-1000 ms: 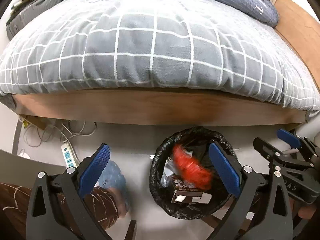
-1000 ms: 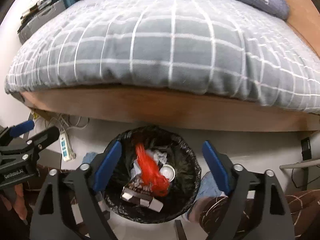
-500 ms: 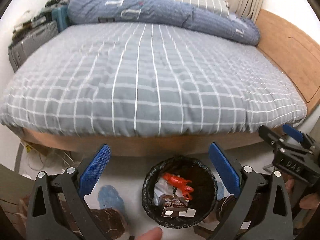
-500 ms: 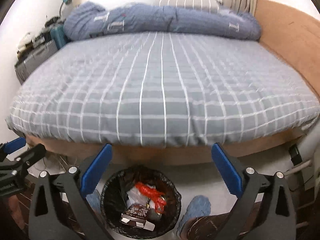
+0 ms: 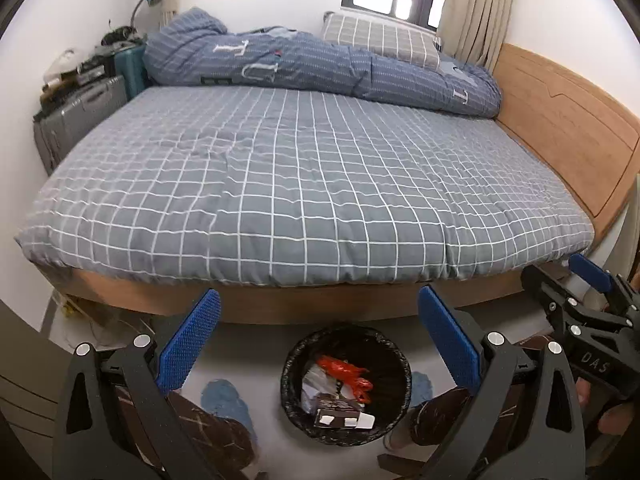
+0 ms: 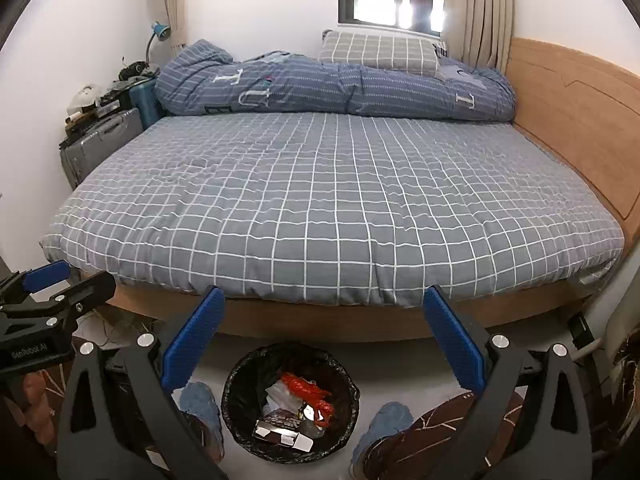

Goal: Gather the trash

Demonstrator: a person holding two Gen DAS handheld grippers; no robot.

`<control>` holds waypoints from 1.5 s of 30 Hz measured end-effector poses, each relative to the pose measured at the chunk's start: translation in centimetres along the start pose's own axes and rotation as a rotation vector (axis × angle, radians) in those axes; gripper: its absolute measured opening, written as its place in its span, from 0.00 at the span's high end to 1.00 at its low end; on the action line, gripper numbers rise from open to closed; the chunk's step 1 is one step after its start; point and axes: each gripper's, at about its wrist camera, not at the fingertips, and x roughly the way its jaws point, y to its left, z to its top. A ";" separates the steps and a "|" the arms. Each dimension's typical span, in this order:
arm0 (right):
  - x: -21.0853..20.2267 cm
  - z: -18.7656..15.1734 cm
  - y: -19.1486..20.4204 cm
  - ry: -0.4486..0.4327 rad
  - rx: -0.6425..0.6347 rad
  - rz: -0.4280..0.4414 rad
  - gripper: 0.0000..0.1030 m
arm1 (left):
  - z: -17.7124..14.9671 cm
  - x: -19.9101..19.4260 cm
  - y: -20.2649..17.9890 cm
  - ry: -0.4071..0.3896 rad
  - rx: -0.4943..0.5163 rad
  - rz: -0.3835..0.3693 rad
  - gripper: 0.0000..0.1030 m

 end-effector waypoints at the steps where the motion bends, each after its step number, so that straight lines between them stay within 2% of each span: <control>1: -0.2 0.0 0.0 -0.001 0.002 -0.003 0.07 | 0.0 -0.2 0.0 0.000 0.001 0.000 0.06; 34: -0.3 0.3 -1.2 0.008 0.023 -0.036 0.07 | 0.0 0.0 -0.5 -0.002 0.035 0.016 0.06; 45: -0.3 0.3 -1.2 0.007 0.018 -0.042 0.07 | 0.0 0.1 -0.6 -0.006 0.048 0.044 0.06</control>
